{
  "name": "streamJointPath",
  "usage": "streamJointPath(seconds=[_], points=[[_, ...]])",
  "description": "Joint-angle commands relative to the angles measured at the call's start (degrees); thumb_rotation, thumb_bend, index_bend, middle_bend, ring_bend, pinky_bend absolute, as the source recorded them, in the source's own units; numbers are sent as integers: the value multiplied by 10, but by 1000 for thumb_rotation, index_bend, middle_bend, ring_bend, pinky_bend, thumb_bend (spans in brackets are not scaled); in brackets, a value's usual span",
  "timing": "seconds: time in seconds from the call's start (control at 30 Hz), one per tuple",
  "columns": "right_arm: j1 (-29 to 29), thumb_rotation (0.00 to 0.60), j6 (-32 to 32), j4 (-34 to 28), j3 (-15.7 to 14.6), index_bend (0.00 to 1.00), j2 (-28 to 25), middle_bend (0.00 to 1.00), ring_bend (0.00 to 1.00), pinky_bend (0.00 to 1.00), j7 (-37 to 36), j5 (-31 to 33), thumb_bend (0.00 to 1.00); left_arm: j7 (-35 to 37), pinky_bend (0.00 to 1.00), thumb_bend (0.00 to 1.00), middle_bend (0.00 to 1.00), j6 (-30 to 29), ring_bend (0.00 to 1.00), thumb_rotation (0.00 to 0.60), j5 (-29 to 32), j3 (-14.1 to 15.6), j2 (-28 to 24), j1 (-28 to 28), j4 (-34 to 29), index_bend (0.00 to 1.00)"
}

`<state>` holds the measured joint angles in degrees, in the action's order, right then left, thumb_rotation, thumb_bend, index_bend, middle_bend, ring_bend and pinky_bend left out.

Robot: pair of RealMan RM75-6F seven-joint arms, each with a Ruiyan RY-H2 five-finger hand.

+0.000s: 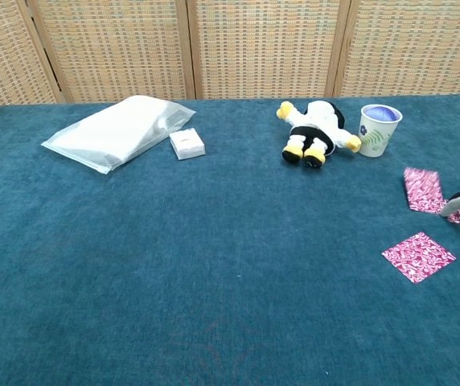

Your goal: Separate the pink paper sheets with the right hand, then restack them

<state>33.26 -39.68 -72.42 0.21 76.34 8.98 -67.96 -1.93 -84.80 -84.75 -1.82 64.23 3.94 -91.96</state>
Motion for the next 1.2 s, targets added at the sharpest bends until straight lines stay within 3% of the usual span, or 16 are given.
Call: streamJointPath(seconds=[0.03, 0.57, 0.6, 0.67, 0.73, 0.83, 0.93, 1.07, 1.2], points=[[0, 600, 6, 6, -2, 122, -3, 88, 0, 0, -4, 0, 1000, 0, 0, 0, 0, 0, 0, 600, 0, 0, 0, 0, 0, 0], [-7, 600, -40, -62, 13, 122, -53, 51, 0, 0, -42, -40, 996, 2, 0, 0, 0, 1, 0, 600, -1, 1, -1, 0, 0, 0], [-7, 600, -44, -64, 16, 122, -54, 28, 0, 0, -45, -41, 933, 3, 0, 0, 0, 1, 0, 600, -1, 1, -1, 0, 0, 0], [-7, 600, -56, -62, 25, 130, -51, 3, 0, 0, -54, -41, 684, 3, 0, 0, 0, 1, 0, 600, -1, 1, -1, 0, 0, 0], [-9, 600, -68, -54, 35, 148, -42, 0, 0, 0, -62, -34, 347, 3, 0, 0, 0, 1, 0, 600, -1, 1, -1, 0, 0, 0], [-8, 600, -73, -43, 48, 153, -27, 0, 0, 0, -65, -14, 119, 2, 0, 0, 0, 1, 0, 600, -1, 1, -2, 0, -1, 0], [1, 600, -56, -39, 62, 153, -15, 0, 0, 0, -54, 24, 30, 2, 0, 0, 0, 2, 0, 600, 0, 1, -2, 1, -1, 0], [11, 600, -58, -29, 79, 165, 12, 0, 0, 0, -19, 80, 0, 2, 0, 0, 0, 3, 0, 600, 0, 1, -2, 1, -2, 0], [20, 600, -82, -25, 106, 281, 52, 0, 0, 0, 32, 176, 0, 4, 0, 0, 0, 4, 0, 600, 0, 1, -3, 1, -2, 0]])
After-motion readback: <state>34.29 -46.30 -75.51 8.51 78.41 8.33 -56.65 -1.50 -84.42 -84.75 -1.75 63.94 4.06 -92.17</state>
